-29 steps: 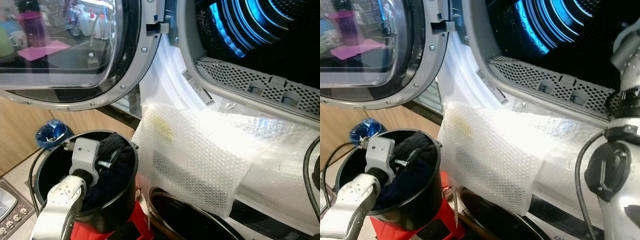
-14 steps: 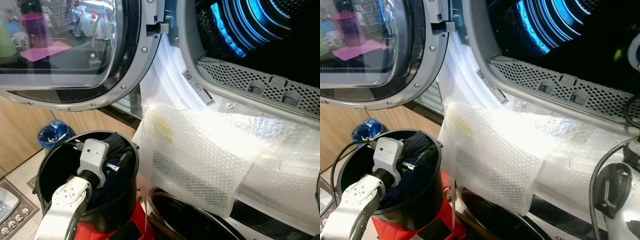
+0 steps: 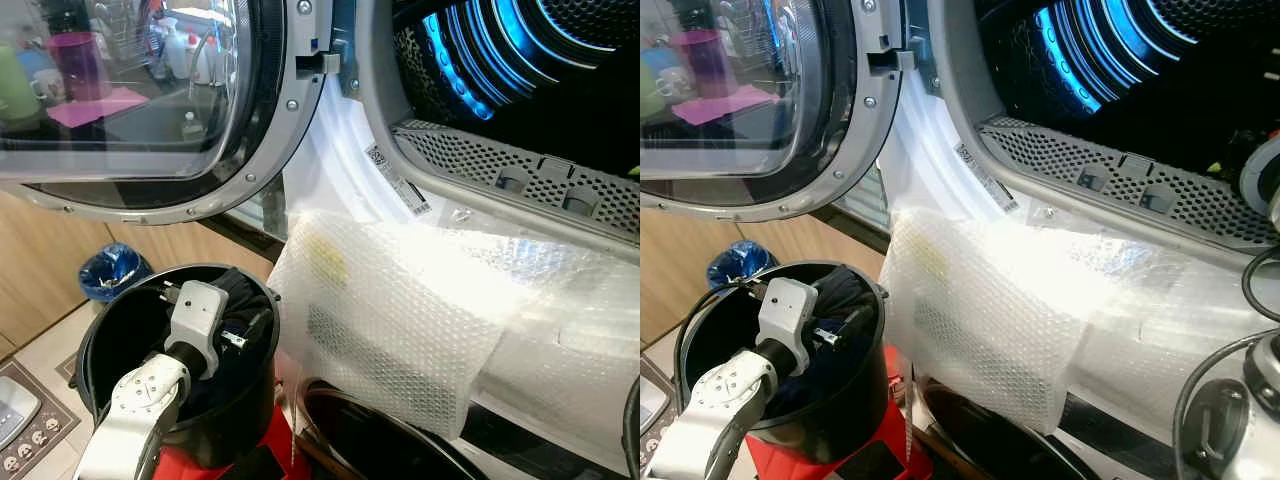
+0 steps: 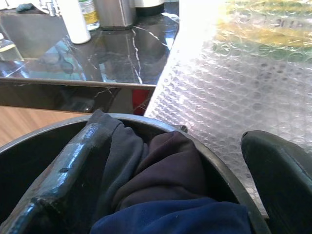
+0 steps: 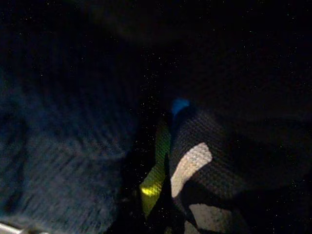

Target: Clothes washing

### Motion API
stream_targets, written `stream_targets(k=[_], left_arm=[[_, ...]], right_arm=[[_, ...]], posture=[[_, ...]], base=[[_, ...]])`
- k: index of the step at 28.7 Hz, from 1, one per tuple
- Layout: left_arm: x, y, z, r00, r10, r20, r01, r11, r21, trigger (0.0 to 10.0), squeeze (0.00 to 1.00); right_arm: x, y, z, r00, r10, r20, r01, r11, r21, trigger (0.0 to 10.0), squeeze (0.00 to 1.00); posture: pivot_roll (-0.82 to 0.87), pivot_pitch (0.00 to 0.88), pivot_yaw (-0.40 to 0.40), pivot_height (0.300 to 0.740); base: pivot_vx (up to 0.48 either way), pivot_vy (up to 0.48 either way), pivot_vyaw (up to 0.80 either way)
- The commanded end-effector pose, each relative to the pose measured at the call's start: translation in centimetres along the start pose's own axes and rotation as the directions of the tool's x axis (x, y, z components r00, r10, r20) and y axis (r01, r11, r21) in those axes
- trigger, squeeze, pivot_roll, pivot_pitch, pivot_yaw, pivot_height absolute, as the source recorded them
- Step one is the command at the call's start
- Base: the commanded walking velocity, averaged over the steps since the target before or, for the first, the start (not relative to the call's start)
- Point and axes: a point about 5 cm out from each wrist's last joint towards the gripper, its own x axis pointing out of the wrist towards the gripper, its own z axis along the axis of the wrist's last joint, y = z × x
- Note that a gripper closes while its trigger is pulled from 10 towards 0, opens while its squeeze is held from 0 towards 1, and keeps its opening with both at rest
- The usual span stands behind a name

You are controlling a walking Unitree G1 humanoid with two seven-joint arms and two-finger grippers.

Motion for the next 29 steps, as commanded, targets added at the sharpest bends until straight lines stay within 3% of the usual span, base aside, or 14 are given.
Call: stream_targets(k=[1,3,4,6,7,8,9,10,14,18,22,24,28,29], left_arm=[[0.1,-0.4,-0.2,1.000,-0.026,-0.014,0.026,1.000,0.001,10.0,0.00],[0.1,-0.4,-0.2,1.000,-0.027,-0.016,0.027,1.000,0.001,10.0,0.00],[0.0,-0.4,-0.3,0.999,-0.028,-0.018,0.028,1.000,0.001,10.0,0.00],[0.0,-0.5,-0.3,0.999,-0.029,-0.021,0.029,1.000,0.001,10.0,0.00],[0.0,-0.5,-0.3,0.999,-0.029,-0.022,0.029,1.000,0.001,10.0,0.00],[0.0,-0.5,-0.4,0.999,-0.030,-0.024,0.030,1.000,-0.001,10.0,0.00],[0.0,-0.5,-0.4,0.999,-0.032,-0.025,0.032,0.999,-0.002,10.0,0.00],[0.1,-0.5,-0.4,0.999,-0.035,-0.026,0.035,0.999,-0.003,10.0,0.00],[0.2,-0.7,-0.4,0.998,-0.047,-0.029,0.047,0.999,-0.001,10.0,0.00],[0.3,-0.7,-0.4,0.998,-0.051,-0.030,0.051,0.999,-0.001,10.0,0.00],[0.4,-0.7,-0.4,0.998,-0.053,-0.031,0.053,0.999,-0.002,10.0,0.00],[0.5,-0.8,-0.4,0.998,-0.059,-0.031,0.059,0.998,-0.004,10.0,0.00],[0.6,-0.9,-0.4,0.998,-0.062,-0.030,0.062,0.998,-0.005,10.0,0.00],[0.6,-1.0,-0.4,0.997,-0.064,-0.032,0.064,0.998,-0.007,10.0,0.00]], right_arm=[[0.4,-0.6,-0.5,1.000,-0.030,-0.010,0.030,0.999,0.014,10.0,0.00],[0.3,-0.4,-0.5,1.000,-0.020,-0.014,0.021,0.998,0.063,10.0,0.00],[0.2,-0.4,-0.3,1.000,-0.017,-0.008,0.018,0.997,0.070,10.0,0.88],[0.0,-0.2,0.0,1.000,-0.001,-0.003,0.001,0.997,0.076,10.0,0.93],[-0.2,-0.2,0.2,1.000,0.003,-0.001,-0.003,0.998,0.067,10.0,0.91],[-0.5,-0.2,0.5,1.000,0.015,0.002,-0.015,0.998,0.064,10.0,0.79],[-0.6,-0.3,0.6,1.000,0.024,0.005,-0.024,0.999,0.048,10.0,0.28],[-0.6,-0.3,0.6,0.999,0.033,0.006,-0.033,0.999,0.033,10.0,0.05],[-0.9,-0.5,0.0,0.997,0.072,-0.009,-0.072,0.997,-0.038,10.0,0.00],[-1.2,0.2,0.3,0.989,0.145,0.008,-0.145,0.989,-0.036,10.0,0.00],[-2.2,2.7,1.0,0.942,0.333,0.044,-0.329,0.941,-0.081,10.0,0.00],[-2.7,4.0,0.9,0.904,0.427,0.030,-0.420,0.898,-0.129,10.0,0.00],[-3.2,4.2,1.6,0.888,0.455,0.072,-0.445,0.888,-0.118,10.0,0.00],[-3.3,3.7,1.4,0.916,0.396,0.058,-0.380,0.906,-0.185,10.0,0.00]], posture=[[-0.18,0.101,0.028,0.740],[-0.18,0.101,0.028,0.740],[-0.17,0.101,0.024,0.740],[-0.17,0.101,0.023,0.740],[-0.18,0.101,0.023,0.740],[-0.18,0.101,0.022,0.740],[-0.18,0.101,0.022,0.740],[-0.19,0.100,0.023,0.740],[-0.19,0.098,0.024,0.740],[-0.19,0.098,0.024,0.740],[-0.20,0.095,0.022,0.740],[-0.20,0.094,0.022,0.740],[-0.20,0.094,0.020,0.740],[-0.21,0.093,0.019,0.740]], base=[[0.000,0.000,0.00],[0.000,0.000,0.00],[0.000,0.000,0.00],[0.000,0.000,0.00],[0.000,0.000,0.00],[0.000,0.000,0.00],[0.000,0.000,0.00],[0.000,0.000,0.00],[0.000,0.000,0.00],[0.000,0.000,0.00],[0.000,0.000,0.00],[0.000,0.000,0.00],[0.000,0.000,0.00],[0.000,0.000,0.00]])
